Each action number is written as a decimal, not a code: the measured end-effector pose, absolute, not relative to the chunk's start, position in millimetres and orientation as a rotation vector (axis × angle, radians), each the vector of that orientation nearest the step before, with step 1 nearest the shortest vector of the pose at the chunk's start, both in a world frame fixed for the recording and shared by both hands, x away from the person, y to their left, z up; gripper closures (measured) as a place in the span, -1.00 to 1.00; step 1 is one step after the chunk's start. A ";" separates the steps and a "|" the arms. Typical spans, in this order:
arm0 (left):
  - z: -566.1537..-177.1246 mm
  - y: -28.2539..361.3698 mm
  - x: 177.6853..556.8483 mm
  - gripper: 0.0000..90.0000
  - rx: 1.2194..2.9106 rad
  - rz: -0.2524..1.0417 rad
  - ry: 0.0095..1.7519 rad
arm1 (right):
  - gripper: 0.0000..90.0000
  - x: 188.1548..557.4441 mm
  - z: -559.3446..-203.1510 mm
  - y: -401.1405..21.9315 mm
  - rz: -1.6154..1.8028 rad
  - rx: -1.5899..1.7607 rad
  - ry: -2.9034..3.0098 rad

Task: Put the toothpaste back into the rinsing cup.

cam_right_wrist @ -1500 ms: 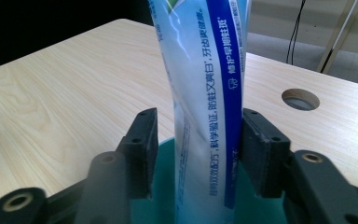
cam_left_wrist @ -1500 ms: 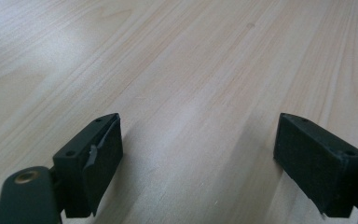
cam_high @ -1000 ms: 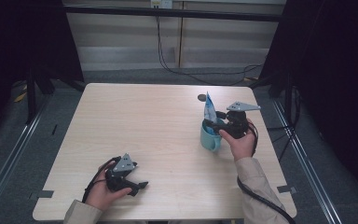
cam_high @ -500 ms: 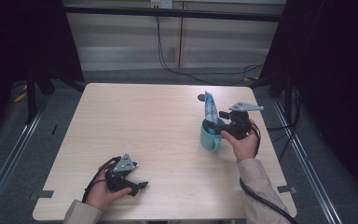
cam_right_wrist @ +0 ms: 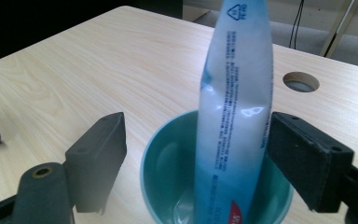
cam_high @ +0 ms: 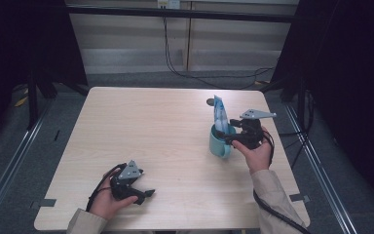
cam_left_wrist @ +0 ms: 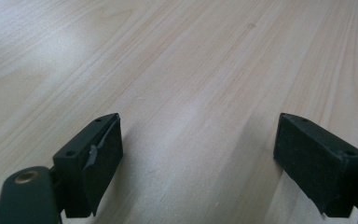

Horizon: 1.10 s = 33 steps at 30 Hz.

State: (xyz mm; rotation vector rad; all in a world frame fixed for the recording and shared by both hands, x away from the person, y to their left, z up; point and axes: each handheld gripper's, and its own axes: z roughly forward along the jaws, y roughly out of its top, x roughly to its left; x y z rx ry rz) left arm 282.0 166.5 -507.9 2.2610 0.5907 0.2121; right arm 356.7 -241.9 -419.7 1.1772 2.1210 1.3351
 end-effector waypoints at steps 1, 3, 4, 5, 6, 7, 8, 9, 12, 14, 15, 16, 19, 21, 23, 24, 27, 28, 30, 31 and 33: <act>-507.9 166.5 282.0 -0.66 2.261 0.212 0.591 | -0.56 355.5 -419.6 -241.6 1.335 1.174 2.125; -507.9 166.5 282.0 -0.66 2.261 0.212 0.591 | -0.59 353.7 -419.7 -241.3 1.331 1.173 2.139; -507.9 166.6 282.1 -0.66 2.261 0.212 0.590 | -0.60 352.7 -419.7 -241.7 1.331 1.170 2.142; -507.9 166.7 282.2 -0.66 2.263 0.212 0.585 | -0.61 351.7 -419.5 -242.3 1.326 1.167 2.147; -507.9 166.5 282.0 -0.66 2.260 0.213 0.591 | -0.61 350.7 -419.4 -242.8 1.325 1.167 2.149; -508.0 166.5 282.1 -0.66 2.260 0.212 0.590 | -0.62 349.5 -419.4 -243.4 1.329 1.173 2.151; -508.0 166.5 282.1 -0.66 2.260 0.212 0.590 | -0.63 348.4 -419.3 -244.0 1.329 1.174 2.155; -507.9 166.5 282.1 -0.66 2.261 0.212 0.590 | -0.64 347.4 -419.3 -244.4 1.329 1.174 2.162; -508.0 166.5 282.1 -0.66 2.259 0.211 0.590 | -0.65 344.1 -418.6 -245.6 1.327 1.169 2.173; -507.9 166.5 282.0 -0.66 2.261 0.212 0.590 | -0.65 341.7 -417.6 -246.0 1.333 1.163 2.179; -508.0 166.5 282.0 -0.66 2.260 0.212 0.590 | -0.65 340.6 -417.1 -245.9 1.339 1.160 2.182; -507.9 166.5 282.1 -0.66 2.261 0.212 0.590 | -0.66 339.8 -416.6 -245.6 1.339 1.155 2.191; -507.9 166.5 282.1 -0.66 2.261 0.212 0.590 | -0.66 337.4 -415.3 -242.9 1.340 1.139 2.211; -508.1 166.5 282.1 -0.66 2.259 0.211 0.590 | -0.67 336.0 -414.8 -240.8 1.341 1.128 2.222; -507.9 166.5 282.1 -0.66 2.261 0.212 0.590 | -0.67 334.8 -414.6 -238.3 1.347 1.117 2.234; -508.1 166.5 282.1 -0.66 2.258 0.211 0.590 | -0.67 334.1 -414.4 -237.1 1.344 1.111 2.239; -507.9 166.5 282.1 -0.66 2.261 0.212 0.590 | -0.67 332.3 -414.3 -232.8 1.344 1.098 2.257; -507.9 166.5 282.1 -0.66 2.260 0.212 0.591 | -0.67 331.5 -414.3 -231.1 1.347 1.096 2.263; -507.9 166.5 282.1 -0.66 2.261 0.212 0.590 | -0.68 330.4 -414.5 -228.1 1.347 1.082 2.279; -507.9 166.5 282.1 -0.66 2.261 0.212 0.590 | -0.68 329.7 -414.6 -226.4 1.354 1.078 2.288; -508.0 166.5 282.1 -0.66 2.260 0.212 0.590 | -0.68 328.9 -414.9 -223.1 1.348 1.064 2.303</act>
